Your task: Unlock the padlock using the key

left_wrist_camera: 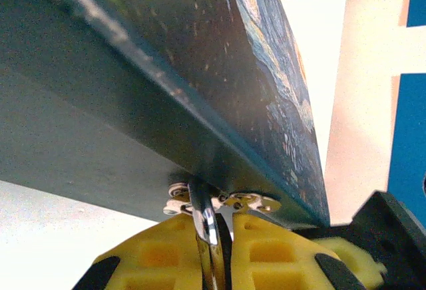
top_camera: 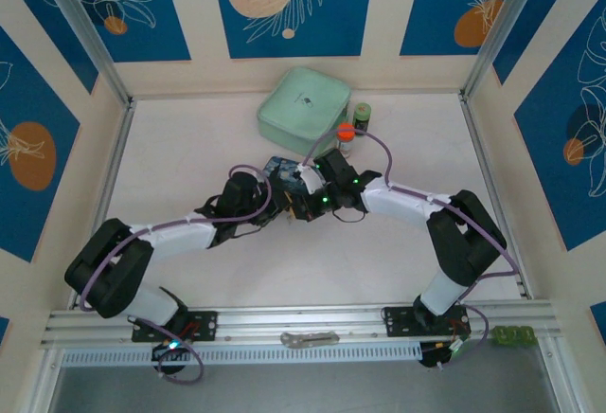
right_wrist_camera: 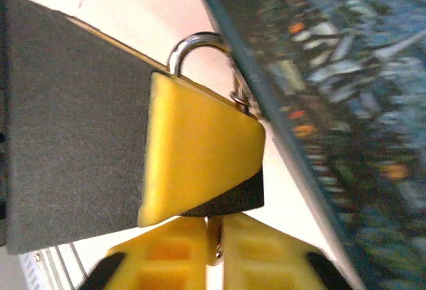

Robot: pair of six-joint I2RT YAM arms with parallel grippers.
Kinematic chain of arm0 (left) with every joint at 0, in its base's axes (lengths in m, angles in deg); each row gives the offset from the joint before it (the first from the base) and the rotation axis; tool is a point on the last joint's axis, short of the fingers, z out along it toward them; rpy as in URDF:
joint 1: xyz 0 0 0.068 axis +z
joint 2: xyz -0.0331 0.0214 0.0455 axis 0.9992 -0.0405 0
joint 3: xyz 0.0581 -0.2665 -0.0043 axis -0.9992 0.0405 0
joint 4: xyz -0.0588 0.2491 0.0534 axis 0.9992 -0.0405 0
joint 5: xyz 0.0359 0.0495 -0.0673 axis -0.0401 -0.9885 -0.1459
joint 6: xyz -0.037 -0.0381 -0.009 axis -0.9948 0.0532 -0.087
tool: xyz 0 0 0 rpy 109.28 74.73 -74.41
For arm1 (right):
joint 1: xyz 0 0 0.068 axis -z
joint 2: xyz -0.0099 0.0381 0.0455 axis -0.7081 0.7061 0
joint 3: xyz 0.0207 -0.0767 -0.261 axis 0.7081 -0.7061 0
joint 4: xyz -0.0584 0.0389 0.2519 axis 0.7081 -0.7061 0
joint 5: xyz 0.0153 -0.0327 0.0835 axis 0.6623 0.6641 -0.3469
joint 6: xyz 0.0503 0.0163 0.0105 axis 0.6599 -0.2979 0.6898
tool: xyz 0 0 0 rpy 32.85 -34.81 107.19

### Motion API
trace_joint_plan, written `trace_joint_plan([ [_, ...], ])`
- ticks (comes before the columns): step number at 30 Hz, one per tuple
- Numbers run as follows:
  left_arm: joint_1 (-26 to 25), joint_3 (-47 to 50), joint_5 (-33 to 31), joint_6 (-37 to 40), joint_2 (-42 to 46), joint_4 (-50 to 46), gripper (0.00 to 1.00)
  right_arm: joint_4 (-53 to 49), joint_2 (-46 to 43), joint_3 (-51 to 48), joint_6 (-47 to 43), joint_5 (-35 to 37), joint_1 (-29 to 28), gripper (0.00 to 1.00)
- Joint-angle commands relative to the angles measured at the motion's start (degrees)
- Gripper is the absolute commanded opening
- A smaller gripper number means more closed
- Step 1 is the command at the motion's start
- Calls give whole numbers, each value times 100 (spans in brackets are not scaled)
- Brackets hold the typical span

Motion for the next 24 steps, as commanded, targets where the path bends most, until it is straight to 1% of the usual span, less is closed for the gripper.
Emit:
trace_joint_plan([
  [1,-112,-25,250,93,-128,605,0,-10,-393,-109,14,185,-32,23],
  [3,-116,4,129,23,-246,798,0,-93,-626,-193,8,304,-33,30],
  [5,-124,-12,40,-31,-369,939,0,-193,-883,-293,27,462,-33,33],
  [11,-307,20,-320,-40,-706,1179,0,-479,-1577,-600,102,1128,-6,36],
  [15,-513,227,-651,-171,-993,1734,0,-592,-1739,-645,152,1698,-36,36],
  [19,-644,291,-820,-202,-1279,2031,0,-574,-1791,-636,174,2043,-84,36],
  [21,-687,337,-808,-279,-1438,2199,10,-584,-1787,-608,174,2194,-119,36],
  [24,-719,519,-802,-439,-1531,2517,32,-584,-1812,-592,172,2389,-197,36],
])
